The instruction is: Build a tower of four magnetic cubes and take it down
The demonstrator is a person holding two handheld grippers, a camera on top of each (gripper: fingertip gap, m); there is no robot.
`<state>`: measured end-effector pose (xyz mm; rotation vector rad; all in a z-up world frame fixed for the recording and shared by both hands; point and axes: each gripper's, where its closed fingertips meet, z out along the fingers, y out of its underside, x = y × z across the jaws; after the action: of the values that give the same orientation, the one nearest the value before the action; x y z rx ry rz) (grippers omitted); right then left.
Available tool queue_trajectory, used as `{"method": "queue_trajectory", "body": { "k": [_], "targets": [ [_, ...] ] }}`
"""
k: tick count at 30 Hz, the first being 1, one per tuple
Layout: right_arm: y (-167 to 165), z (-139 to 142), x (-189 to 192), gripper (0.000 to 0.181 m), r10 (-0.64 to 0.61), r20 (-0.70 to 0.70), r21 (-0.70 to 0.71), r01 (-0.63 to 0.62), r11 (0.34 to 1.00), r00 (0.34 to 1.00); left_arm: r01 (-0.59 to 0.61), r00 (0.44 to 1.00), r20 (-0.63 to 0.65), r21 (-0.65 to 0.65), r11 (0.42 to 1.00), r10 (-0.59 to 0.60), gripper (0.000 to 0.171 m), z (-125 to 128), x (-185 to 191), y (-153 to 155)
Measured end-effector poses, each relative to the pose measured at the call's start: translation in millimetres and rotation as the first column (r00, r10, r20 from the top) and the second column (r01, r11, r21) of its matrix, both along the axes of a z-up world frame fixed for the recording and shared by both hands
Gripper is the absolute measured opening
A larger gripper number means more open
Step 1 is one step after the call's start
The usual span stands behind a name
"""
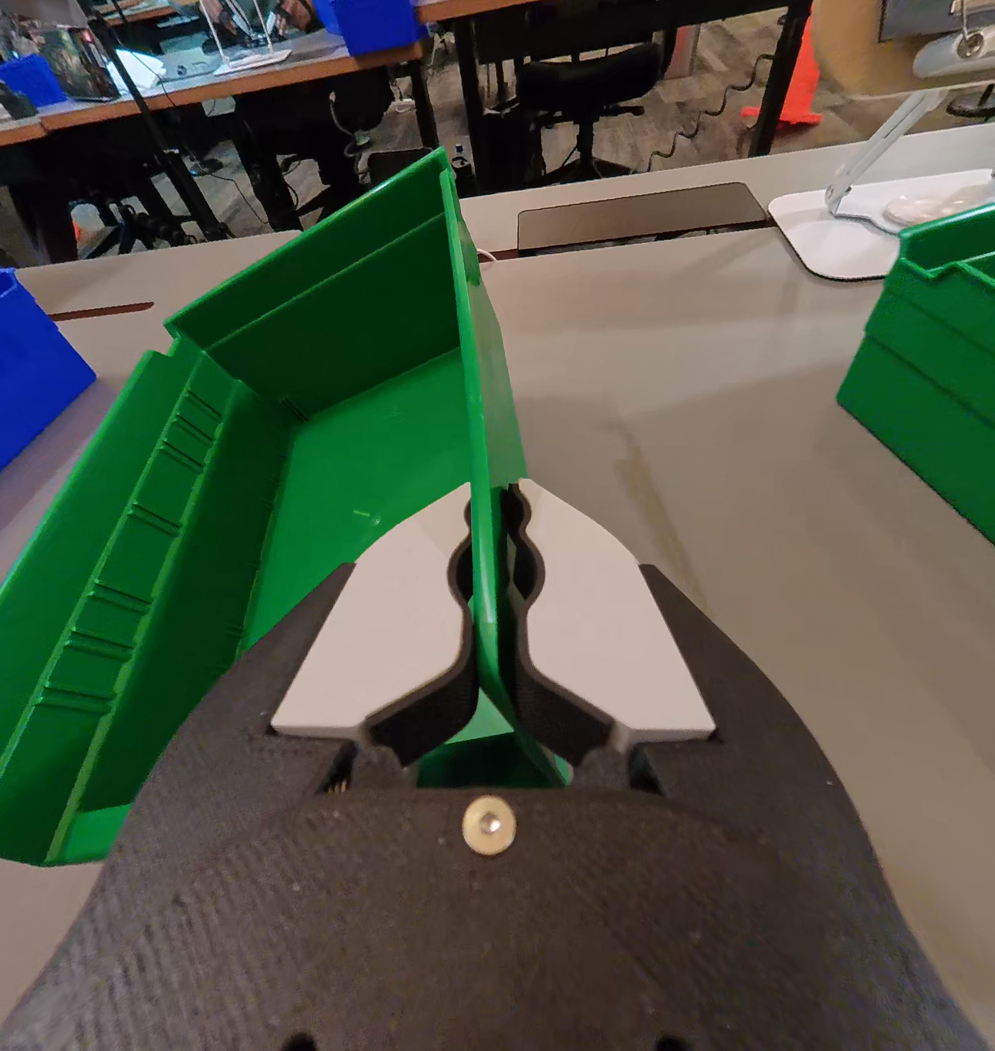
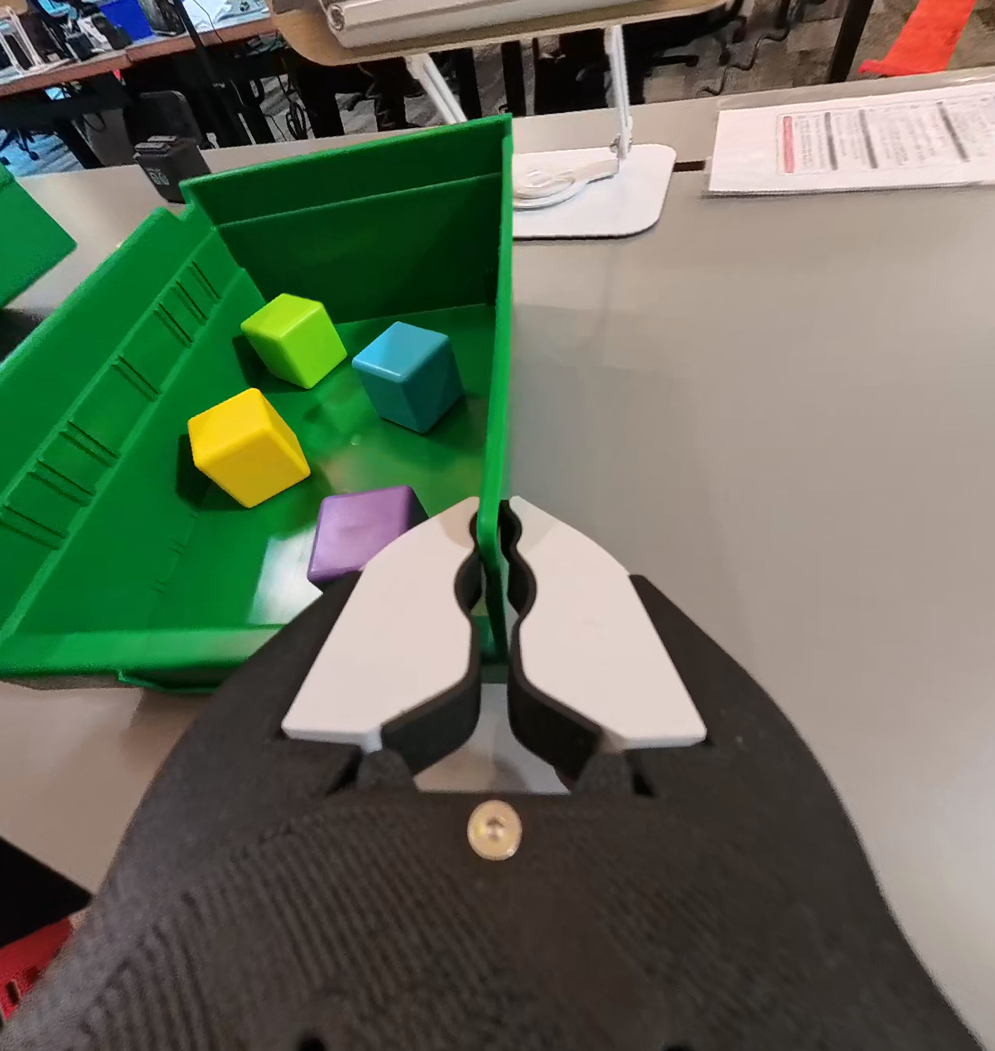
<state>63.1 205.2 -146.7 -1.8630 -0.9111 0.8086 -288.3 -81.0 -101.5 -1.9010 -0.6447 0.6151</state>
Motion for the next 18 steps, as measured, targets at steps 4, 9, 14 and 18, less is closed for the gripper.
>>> {"method": "queue_trajectory", "body": {
  "k": [4, 9, 14, 18],
  "targets": [
    [-5.1, 0.2, -14.4, 0.003, 0.011, -0.008, -0.01, -0.011, 1.0, 1.0, 0.01, 1.0, 0.003, 0.005, 1.0, -0.01, 0.01, -0.2, 0.0, 0.1],
    [-11.7, 0.5, -23.2, 0.006, 0.119, 0.08, 0.061, -0.124, 0.99, 0.99, 0.022, 1.0, 0.007, -0.011, 1.0, -0.022, 0.01, -3.7, 1.1, 1.3],
    [-10.5, 21.2, -19.4, 0.032, 0.228, 0.103, 0.068, -0.235, 0.97, 0.968, 0.031, 0.999, 0.021, -0.027, 0.999, -0.031, 0.01, -9.4, 2.7, 2.0],
    [-12.4, 9.3, -19.5, 0.039, 0.311, 0.186, -0.038, -0.309, 0.95, 0.932, 0.028, 0.999, 0.025, -0.021, 0.999, -0.027, 0.01, -9.4, 2.6, 1.5]
  ]
}}
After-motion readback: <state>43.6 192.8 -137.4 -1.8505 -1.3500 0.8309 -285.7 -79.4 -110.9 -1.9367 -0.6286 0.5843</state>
